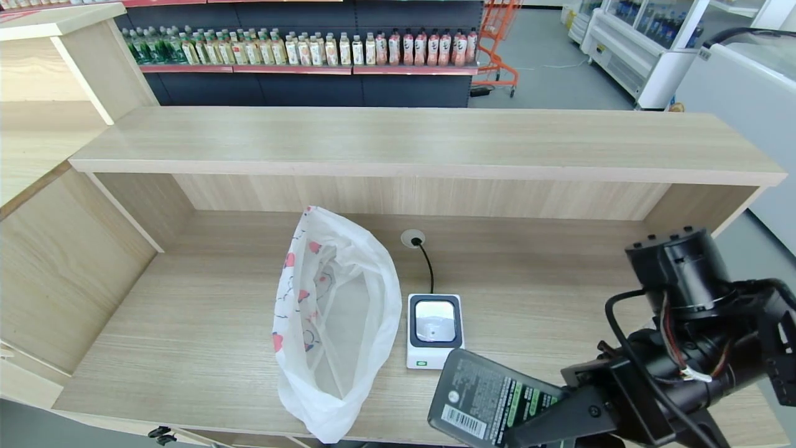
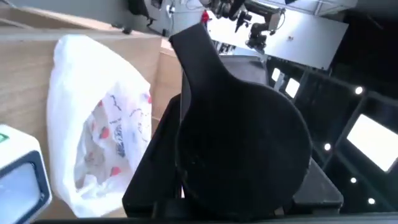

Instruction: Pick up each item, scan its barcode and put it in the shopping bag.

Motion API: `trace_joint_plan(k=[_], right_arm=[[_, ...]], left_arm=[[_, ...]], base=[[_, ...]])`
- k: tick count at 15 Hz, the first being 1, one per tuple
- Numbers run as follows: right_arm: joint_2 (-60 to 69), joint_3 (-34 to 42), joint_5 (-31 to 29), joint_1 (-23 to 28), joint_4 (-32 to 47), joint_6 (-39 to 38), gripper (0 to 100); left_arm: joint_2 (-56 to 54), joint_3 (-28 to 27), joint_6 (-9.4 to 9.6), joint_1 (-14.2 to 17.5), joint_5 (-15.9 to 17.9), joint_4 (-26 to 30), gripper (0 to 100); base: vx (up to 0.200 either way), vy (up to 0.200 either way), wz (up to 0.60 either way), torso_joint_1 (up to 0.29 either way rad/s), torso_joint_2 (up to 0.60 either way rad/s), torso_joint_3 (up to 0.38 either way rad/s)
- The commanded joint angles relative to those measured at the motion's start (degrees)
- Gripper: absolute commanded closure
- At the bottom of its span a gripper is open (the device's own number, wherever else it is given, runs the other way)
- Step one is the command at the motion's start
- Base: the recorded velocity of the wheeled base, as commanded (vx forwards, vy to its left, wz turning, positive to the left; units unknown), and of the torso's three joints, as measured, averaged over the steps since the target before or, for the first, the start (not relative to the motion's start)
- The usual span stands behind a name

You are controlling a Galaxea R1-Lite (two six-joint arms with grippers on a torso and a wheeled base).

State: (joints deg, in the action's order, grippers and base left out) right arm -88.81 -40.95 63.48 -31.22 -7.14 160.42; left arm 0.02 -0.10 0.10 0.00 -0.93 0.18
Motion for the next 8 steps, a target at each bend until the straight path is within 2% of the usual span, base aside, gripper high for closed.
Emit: trace_joint_plan(k=[1, 4, 8], right_arm=[[-2.5, 2.7, 0.8, -0.2, -0.3, 4.6, 100], [-2.5, 3.4, 0.9, 5.1, -0.8, 4.6, 100], [-4.4, 2.6, 3.1, 4.8, -5.5, 4.6, 100]], left_arm=[[0.0, 0.0, -0.01, 0.0, 0.0, 0.0, 0], [0.0, 0.0, -0.01, 0.0, 0.0, 0.0, 0], [0.0, 0.0, -0.01, 0.0, 0.0, 0.0, 0]], base=[[0.000, 0.000, 0.00, 0.000, 0.00, 0.000], [0.000, 0.000, 0.00, 0.000, 0.00, 0.000], [0.000, 0.000, 0.00, 0.000, 0.00, 0.000]])
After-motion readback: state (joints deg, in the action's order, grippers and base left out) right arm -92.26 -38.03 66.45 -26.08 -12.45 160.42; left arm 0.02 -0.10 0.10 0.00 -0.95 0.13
